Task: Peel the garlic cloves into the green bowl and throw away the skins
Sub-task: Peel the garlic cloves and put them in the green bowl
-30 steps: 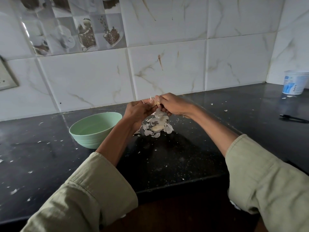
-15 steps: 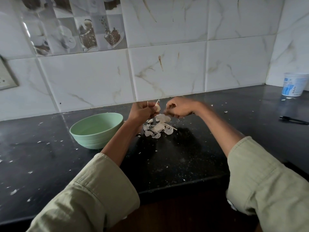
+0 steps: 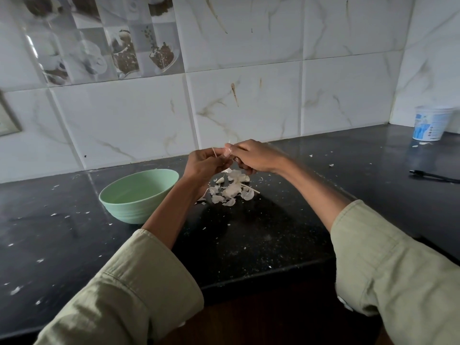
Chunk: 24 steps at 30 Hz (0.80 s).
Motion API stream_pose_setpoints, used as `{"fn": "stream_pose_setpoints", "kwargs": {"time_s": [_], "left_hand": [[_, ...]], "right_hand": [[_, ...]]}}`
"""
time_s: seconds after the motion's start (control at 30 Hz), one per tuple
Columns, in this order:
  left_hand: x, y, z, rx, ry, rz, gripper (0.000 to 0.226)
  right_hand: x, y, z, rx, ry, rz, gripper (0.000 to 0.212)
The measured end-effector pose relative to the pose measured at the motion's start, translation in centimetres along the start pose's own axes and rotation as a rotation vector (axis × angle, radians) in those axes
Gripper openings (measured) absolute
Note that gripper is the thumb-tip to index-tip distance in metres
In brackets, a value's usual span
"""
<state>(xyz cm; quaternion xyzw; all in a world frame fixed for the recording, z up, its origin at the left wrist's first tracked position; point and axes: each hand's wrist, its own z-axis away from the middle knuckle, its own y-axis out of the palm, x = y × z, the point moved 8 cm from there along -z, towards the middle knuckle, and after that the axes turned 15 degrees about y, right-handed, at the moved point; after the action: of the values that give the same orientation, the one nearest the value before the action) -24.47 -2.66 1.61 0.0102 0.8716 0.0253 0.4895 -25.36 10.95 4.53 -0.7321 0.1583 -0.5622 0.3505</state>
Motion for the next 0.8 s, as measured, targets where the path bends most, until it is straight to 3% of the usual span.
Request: {"fn": "stream_pose_setpoints", "kwargs": {"time_s": [0.2, 0.43, 0.53, 0.63, 0.7, 0.8], "left_hand": [[-0.1, -0.4, 0.0, -0.049, 0.036, -0.096, 0.009], [0.0, -0.7, 0.3, -0.221, -0.012, 0.016, 0.019], [0.0, -0.4, 0.3, -0.174, -0.013, -0.161, 0.027], [0.7, -0.2, 0.3, -0.021, -0.058, -0.416, 0.023], [0.6, -0.1, 0.4, 0.071, -0.08, -0.504, 0.027], [-0.8, -0.2, 0.5, 0.076, -0.061, -0.529, 0.035]], "right_hand": [[0.5, 0.0, -0.1, -0.208, -0.031, 0.129, 0.056], [1.1, 0.1, -0.1, -0.304, -0.079, 0.137, 0.043], [0.6, 1.0, -0.6, -0.239, -0.048, 0.223, 0.045], [-0.9, 2.0, -1.4, -0.096, 0.065, 0.362, 0.043], [-1.6, 1.9, -1.1, -0.009, 0.134, 0.427, 0.029], [-1.0, 0.5, -0.5, 0.022, 0.113, 0.391, 0.008]]}}
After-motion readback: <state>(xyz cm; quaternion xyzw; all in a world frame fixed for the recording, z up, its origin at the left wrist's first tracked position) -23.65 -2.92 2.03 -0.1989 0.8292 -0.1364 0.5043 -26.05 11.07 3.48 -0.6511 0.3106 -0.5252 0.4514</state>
